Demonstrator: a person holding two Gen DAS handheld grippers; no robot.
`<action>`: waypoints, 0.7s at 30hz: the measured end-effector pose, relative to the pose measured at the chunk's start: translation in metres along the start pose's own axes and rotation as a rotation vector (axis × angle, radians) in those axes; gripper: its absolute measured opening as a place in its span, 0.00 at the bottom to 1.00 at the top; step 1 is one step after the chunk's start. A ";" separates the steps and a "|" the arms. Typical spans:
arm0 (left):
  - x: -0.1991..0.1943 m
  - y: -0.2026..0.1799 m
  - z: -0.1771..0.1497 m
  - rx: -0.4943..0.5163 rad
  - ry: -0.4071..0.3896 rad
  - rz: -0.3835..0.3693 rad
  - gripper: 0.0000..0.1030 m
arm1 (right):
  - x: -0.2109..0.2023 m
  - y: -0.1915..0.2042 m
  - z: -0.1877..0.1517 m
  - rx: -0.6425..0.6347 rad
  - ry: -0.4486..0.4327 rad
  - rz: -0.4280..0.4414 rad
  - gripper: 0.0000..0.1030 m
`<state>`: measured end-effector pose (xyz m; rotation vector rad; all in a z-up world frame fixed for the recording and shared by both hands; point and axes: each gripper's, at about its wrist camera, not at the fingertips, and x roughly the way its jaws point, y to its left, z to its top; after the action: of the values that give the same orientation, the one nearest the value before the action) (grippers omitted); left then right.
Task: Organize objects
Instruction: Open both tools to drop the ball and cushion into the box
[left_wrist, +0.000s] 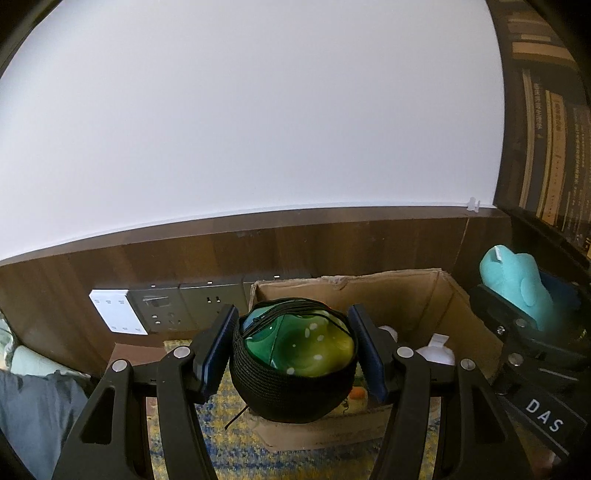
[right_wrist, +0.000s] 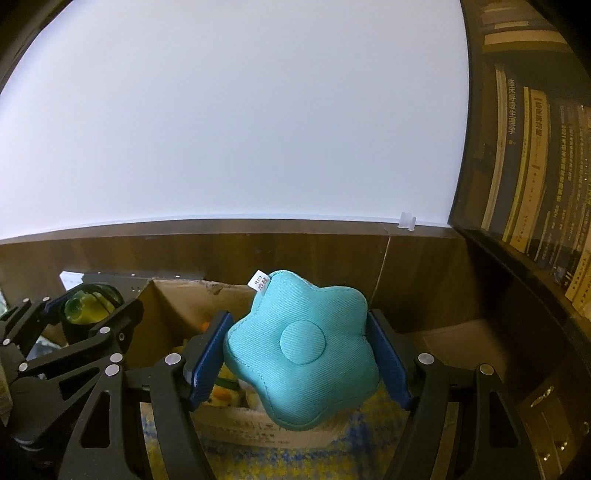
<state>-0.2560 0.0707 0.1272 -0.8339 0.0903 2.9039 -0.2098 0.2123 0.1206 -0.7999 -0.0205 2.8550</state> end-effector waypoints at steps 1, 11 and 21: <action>0.003 0.001 0.001 -0.001 0.002 -0.007 0.59 | 0.001 0.000 0.001 0.001 0.002 0.000 0.71; 0.024 0.004 0.005 -0.016 0.038 -0.016 0.59 | 0.016 -0.002 0.006 0.010 0.029 0.006 0.71; 0.026 0.007 0.008 -0.022 0.040 0.026 0.72 | 0.022 -0.009 0.008 0.033 0.044 0.001 0.87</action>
<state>-0.2832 0.0673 0.1207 -0.9017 0.0734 2.9178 -0.2309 0.2251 0.1165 -0.8565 0.0330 2.8300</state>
